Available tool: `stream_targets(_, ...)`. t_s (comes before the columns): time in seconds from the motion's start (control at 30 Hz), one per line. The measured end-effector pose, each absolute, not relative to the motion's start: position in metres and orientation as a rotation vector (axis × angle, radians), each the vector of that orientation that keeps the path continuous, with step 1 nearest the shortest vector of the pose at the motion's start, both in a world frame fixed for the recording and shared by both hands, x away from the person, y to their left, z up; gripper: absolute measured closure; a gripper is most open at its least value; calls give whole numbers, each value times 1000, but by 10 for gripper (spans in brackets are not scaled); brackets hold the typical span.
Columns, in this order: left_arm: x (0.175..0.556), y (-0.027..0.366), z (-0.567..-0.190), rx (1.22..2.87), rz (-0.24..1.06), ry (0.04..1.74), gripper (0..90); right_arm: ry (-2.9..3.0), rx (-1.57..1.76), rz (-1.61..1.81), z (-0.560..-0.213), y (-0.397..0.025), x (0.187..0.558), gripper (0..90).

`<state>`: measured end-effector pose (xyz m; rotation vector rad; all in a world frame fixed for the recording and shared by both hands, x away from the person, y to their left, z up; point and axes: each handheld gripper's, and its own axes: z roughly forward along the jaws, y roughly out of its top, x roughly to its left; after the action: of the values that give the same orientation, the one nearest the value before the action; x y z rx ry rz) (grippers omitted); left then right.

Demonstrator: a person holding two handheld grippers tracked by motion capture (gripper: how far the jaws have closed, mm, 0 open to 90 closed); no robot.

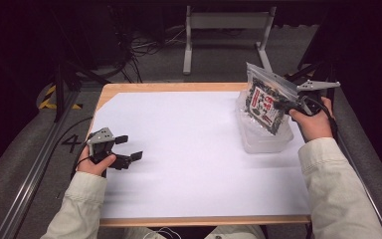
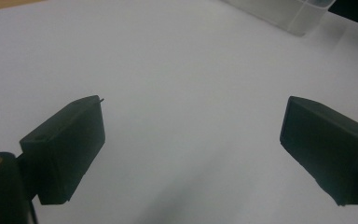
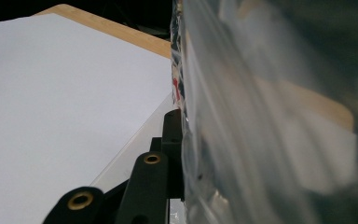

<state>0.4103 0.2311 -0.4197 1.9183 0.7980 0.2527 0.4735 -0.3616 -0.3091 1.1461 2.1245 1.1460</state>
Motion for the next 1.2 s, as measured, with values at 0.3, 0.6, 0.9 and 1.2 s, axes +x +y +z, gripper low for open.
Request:
stream_targets(0.3,409,228,-419,1945,198,804,91,2065,1169,1214,-319,-370,471,759)
stream_targets(0.6,409,231,-420,1951,197,816,78,2009,1213,1203,-322,-380,477,707)
stream_targets(0.9,406,236,-422,1950,209,829,74,1968,1201,1184,-322,-382,479,560)
stream_targets(1.2,405,236,-423,1937,199,837,72,1918,1176,1265,-316,-386,468,387)
